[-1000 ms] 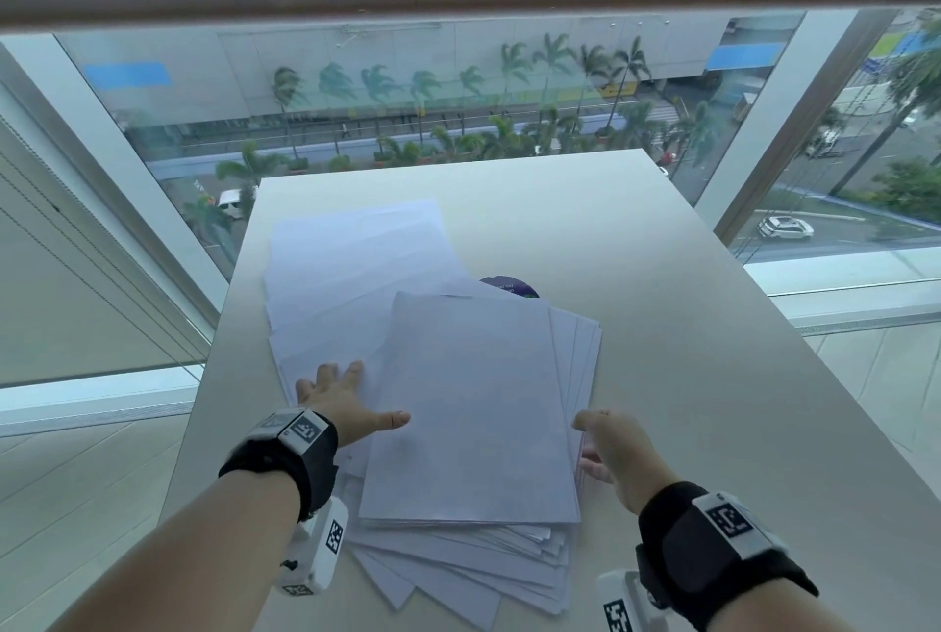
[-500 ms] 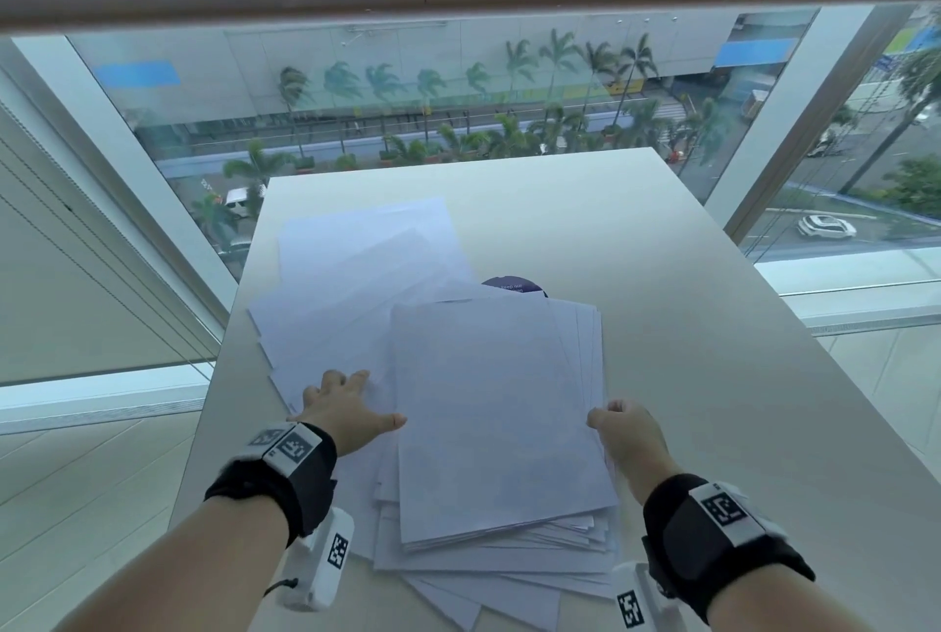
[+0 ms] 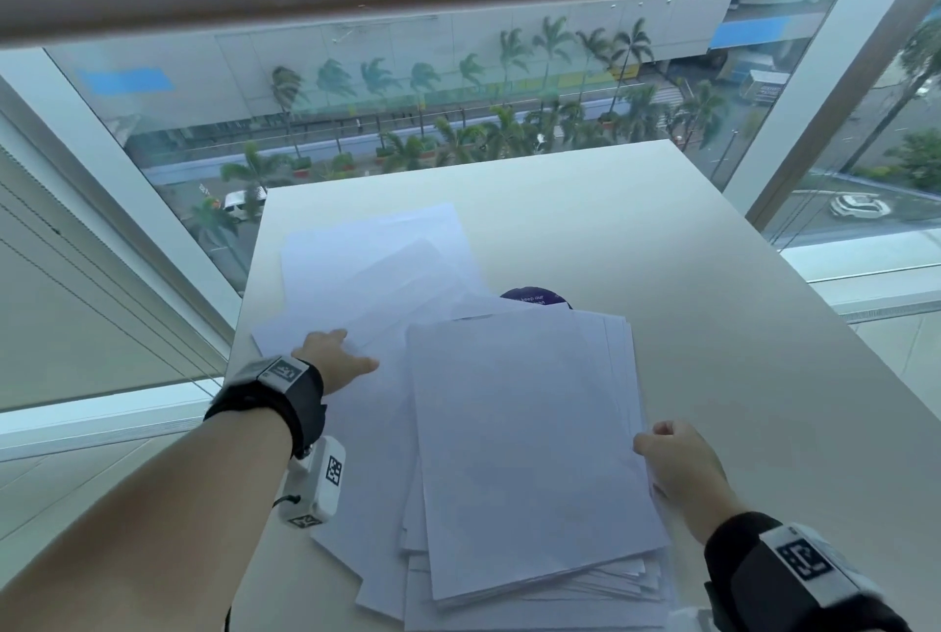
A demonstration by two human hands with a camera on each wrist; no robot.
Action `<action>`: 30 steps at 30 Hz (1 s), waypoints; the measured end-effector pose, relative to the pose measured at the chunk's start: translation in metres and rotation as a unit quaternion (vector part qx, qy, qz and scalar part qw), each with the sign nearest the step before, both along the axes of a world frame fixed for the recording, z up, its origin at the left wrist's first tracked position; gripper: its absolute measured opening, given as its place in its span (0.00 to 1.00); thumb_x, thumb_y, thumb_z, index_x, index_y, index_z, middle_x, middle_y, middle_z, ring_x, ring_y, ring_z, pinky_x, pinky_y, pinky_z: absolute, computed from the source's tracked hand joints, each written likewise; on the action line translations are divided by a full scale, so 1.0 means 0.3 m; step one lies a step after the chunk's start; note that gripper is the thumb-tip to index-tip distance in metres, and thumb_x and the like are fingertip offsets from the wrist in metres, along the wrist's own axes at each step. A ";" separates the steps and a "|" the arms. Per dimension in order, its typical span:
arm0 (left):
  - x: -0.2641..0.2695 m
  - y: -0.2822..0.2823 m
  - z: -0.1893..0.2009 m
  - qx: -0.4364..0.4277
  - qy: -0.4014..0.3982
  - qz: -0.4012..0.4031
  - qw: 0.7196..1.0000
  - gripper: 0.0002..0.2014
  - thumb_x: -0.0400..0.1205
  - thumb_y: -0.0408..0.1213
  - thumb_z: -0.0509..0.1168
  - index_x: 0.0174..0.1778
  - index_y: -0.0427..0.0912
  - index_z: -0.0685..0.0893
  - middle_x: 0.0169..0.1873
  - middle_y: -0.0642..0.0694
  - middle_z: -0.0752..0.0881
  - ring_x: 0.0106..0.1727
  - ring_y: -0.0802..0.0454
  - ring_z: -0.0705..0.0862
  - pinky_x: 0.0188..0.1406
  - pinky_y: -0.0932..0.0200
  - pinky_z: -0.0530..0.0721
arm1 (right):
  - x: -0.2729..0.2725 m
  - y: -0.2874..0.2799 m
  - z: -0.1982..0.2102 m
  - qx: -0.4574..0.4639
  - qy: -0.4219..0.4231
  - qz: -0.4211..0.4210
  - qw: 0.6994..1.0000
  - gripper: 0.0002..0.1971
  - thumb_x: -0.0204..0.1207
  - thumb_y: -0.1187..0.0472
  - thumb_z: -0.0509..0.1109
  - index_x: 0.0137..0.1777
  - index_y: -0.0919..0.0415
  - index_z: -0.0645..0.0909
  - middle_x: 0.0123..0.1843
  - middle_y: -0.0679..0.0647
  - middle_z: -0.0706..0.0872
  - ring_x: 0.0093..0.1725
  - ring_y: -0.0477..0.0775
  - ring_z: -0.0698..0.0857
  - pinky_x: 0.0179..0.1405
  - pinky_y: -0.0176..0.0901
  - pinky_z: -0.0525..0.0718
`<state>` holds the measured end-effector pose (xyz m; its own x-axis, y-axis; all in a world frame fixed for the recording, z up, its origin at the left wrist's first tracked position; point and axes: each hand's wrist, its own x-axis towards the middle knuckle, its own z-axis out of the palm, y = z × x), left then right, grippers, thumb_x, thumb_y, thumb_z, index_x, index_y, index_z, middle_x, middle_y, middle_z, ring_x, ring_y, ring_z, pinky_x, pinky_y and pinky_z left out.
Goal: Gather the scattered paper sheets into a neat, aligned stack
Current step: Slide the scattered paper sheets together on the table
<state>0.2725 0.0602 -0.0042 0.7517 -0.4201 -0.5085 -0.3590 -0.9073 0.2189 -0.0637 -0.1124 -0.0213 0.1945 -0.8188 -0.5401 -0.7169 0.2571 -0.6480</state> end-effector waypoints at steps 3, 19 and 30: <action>0.076 -0.031 -0.006 -0.004 -0.006 -0.002 1.000 0.40 0.76 0.55 0.65 0.80 0.41 0.58 0.80 0.36 0.60 0.78 0.35 0.64 0.77 0.43 0.66 | 0.010 -0.001 -0.010 -0.006 0.009 -0.007 1.000 0.10 0.70 0.61 0.65 0.51 0.60 0.74 0.47 0.59 0.80 0.41 0.59 0.80 0.38 0.46 0.78; 0.229 -0.105 -0.010 -0.008 0.014 0.049 0.999 0.41 0.80 0.50 0.62 0.82 0.42 0.46 0.82 0.37 0.58 0.80 0.36 0.62 0.76 0.43 0.65 | 0.037 -0.003 0.008 -0.005 0.086 0.016 0.996 0.14 0.72 0.59 0.65 0.55 0.61 0.69 0.57 0.61 0.76 0.48 0.61 0.78 0.39 0.45 0.74; 0.050 0.021 0.003 0.064 -0.073 -0.015 0.995 0.37 0.76 0.62 0.57 0.74 0.39 0.65 0.71 0.35 0.70 0.71 0.35 0.71 0.69 0.46 0.73 | 0.065 0.036 0.027 0.000 0.122 0.022 0.992 0.22 0.72 0.57 0.65 0.65 0.64 0.68 0.66 0.64 0.68 0.57 0.64 0.70 0.48 0.49 0.71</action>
<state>0.2874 0.0664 -0.0033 0.8102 -0.3816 -0.4450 -0.4053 -0.9131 0.0452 -0.0442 -0.1016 -0.0134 0.0940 -0.8119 -0.5762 -0.8630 0.2221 -0.4537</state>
